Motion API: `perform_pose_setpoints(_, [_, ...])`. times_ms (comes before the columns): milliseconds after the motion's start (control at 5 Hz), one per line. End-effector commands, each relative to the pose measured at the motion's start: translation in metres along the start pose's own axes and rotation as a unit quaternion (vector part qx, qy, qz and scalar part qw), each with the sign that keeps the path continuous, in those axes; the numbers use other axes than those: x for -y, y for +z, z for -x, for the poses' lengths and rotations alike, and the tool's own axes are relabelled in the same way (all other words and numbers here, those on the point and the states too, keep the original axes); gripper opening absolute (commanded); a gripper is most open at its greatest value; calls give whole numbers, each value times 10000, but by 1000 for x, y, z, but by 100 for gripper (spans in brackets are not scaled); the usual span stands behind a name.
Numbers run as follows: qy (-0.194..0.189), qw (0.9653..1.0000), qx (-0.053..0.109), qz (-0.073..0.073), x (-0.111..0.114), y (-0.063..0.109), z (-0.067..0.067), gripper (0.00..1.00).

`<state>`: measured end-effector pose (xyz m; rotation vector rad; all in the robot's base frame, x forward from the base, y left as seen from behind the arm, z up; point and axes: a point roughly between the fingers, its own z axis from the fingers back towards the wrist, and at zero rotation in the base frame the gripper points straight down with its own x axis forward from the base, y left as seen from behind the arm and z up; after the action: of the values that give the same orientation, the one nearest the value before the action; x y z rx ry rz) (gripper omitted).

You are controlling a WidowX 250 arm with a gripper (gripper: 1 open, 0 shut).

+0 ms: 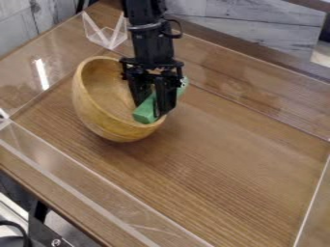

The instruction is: Put the green block in the brown bowl

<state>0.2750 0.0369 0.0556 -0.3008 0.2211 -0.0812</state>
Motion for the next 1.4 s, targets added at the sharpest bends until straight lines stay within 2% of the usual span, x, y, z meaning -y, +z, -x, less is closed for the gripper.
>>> perform_pose_setpoints(0, [-144, 9997, 205, -80, 5, 13, -8, 0])
perform_pose_setpoints(1200, [-304, 9995, 128, -25, 11, 12, -7, 0])
